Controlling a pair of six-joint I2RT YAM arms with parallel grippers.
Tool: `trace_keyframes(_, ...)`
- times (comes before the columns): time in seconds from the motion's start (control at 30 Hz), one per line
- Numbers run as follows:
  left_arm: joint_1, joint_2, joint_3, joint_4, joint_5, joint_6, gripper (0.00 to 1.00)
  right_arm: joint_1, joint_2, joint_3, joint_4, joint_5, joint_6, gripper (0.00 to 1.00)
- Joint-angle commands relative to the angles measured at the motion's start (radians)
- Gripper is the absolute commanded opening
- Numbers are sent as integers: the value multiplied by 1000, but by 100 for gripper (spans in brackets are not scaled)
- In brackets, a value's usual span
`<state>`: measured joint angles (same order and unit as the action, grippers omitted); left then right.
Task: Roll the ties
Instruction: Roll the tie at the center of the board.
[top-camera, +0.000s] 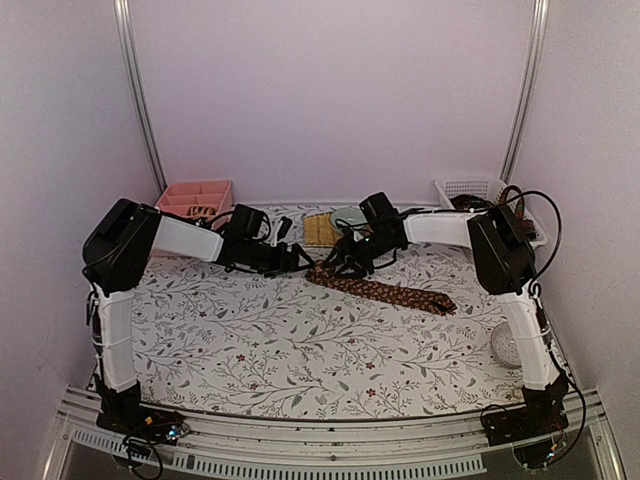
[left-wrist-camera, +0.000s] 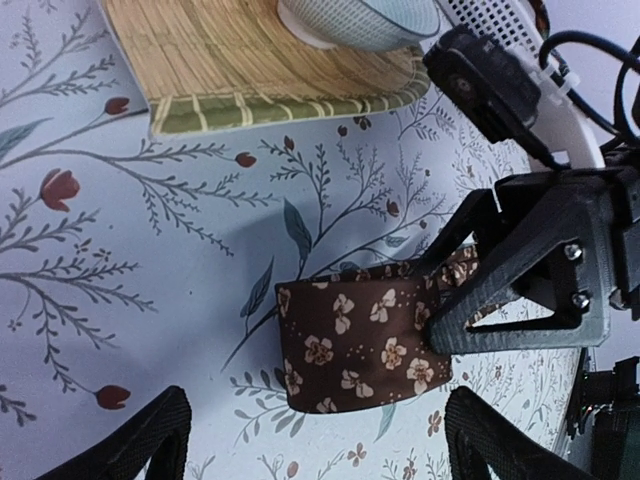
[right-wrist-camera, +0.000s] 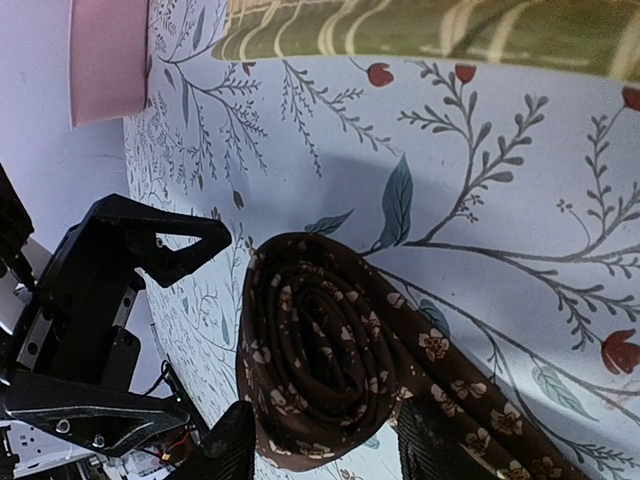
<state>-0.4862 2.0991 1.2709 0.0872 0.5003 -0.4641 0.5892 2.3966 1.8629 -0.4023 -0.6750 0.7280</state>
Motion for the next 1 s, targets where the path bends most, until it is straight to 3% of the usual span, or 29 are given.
trace_keyframes(0.0,15,35,34,47,51,-16,86,9,101,35,14,-18,17,46)
trace_keyframes(0.3,35,19,35,58,103,47,87,8,133,35,13,-9,12,37)
trace_keyframes(0.37,47,-1,56,16,118,122,90,5,144,35,14,-13,11,36)
trace_keyframes(0.43,53,-10,104,-72,127,232,100,3,155,35,15,-19,9,35)
trace_keyframes(0.53,52,-2,201,-238,115,437,100,2,163,35,16,-26,6,34)
trace_keyframes(0.67,51,3,255,-342,35,649,100,-1,166,32,17,-33,4,29)
trace_keyframes(0.83,80,95,381,-463,55,549,100,-2,169,22,29,-49,5,23)
trace_keyframes(0.97,9,48,326,-432,56,729,100,-4,176,21,26,-58,-1,22)
